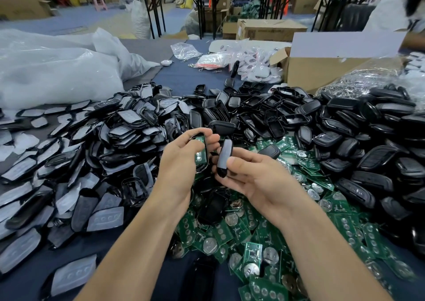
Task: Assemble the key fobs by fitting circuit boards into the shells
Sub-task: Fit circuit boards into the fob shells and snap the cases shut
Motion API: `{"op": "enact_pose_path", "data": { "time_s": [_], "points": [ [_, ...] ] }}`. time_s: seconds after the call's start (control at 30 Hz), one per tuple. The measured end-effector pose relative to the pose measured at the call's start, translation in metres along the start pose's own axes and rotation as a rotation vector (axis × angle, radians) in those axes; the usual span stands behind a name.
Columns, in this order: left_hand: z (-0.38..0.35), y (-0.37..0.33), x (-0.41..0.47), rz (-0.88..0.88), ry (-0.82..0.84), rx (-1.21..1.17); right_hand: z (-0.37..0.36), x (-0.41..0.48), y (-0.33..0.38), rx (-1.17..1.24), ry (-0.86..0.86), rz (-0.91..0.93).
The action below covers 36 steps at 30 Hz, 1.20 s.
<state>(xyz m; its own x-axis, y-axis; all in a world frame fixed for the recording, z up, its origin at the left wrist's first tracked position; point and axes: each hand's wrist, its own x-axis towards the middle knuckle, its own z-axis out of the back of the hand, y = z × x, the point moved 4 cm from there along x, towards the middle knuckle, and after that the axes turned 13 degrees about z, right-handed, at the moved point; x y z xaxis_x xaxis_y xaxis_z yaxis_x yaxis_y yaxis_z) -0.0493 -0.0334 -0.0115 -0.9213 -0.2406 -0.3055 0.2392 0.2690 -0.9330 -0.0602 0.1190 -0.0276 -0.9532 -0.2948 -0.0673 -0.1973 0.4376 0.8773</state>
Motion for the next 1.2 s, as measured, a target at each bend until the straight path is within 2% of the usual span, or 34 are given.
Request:
{"op": "enact_pose_path", "data": {
  "time_s": [0.27, 0.5, 0.63, 0.7, 0.87, 1.07, 1.2],
  "points": [
    [-0.013, -0.002, -0.011, -0.165, 0.034, 0.238, -0.007, -0.003, 0.0, -0.193, -0.069, 0.157],
    [-0.014, -0.004, -0.017, -0.226, -0.086, 0.505, -0.009, -0.007, 0.003, -0.213, -0.083, 0.2],
    [-0.007, -0.012, -0.022, -0.261, -0.278, 0.709, -0.01, -0.006, 0.003, -0.161, -0.079, 0.183],
    [-0.005, -0.012, -0.02, -0.258, -0.272, 0.675, -0.01, -0.005, 0.001, -0.123, -0.072, 0.16],
    [-0.006, -0.007, -0.011, -0.14, -0.098, 0.379, -0.011, -0.003, -0.003, 0.051, 0.005, 0.036],
    [0.003, -0.004, -0.004, -0.047, -0.11, 0.228, -0.008, -0.004, 0.0, 0.056, 0.059, -0.05],
    [0.002, -0.004, -0.006, -0.01, 0.072, 0.196, -0.006, -0.003, 0.0, 0.038, 0.049, -0.055]
  ]
}}
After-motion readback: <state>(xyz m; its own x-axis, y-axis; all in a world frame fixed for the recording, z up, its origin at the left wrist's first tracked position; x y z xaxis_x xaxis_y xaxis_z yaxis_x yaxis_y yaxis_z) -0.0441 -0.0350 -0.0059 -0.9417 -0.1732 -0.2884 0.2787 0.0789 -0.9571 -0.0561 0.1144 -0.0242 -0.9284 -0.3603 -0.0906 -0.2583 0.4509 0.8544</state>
